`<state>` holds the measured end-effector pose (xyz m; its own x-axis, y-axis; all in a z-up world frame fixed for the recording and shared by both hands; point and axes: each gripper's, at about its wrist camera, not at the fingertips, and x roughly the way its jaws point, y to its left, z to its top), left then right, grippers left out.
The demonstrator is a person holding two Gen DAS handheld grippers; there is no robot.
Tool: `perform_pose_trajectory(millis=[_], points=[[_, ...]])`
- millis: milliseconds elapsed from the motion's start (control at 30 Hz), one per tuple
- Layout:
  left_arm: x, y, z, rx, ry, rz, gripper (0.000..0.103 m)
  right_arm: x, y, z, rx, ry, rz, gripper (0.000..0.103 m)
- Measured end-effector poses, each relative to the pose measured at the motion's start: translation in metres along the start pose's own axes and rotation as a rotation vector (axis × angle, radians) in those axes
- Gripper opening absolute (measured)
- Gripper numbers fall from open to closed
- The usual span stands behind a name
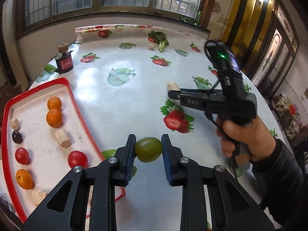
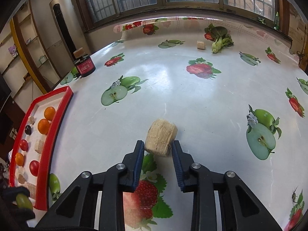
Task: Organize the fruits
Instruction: 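Grasp the small green fruit with the left gripper while the right gripper grasps a large cork, then carry the green fruit in the left gripper to the tray while the right gripper carries the cork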
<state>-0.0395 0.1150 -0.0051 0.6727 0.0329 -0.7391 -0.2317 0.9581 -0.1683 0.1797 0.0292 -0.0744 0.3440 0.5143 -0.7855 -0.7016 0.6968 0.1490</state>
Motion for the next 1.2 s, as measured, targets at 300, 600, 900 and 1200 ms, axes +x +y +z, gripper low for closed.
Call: perform_pose_trajectory(millis=[300,600,900,1200], points=[[-0.014,0.024,0.005,-0.081,-0.046,0.048,0.024,-0.058,0.030,-0.014,-0.038,-0.082,0.100,0.030],[-0.027,0.040,0.002,-0.124,-0.075,0.119,0.024,-0.093,0.080,-0.028,-0.104,-0.121,0.201,0.030],[-0.045,0.060,-0.003,-0.163,-0.119,0.184,0.024,-0.103,0.119,-0.040,-0.166,-0.130,0.251,0.030],[-0.054,0.083,-0.009,-0.208,-0.131,0.208,0.024,-0.106,0.143,-0.040,-0.205,-0.130,0.273,0.030]])
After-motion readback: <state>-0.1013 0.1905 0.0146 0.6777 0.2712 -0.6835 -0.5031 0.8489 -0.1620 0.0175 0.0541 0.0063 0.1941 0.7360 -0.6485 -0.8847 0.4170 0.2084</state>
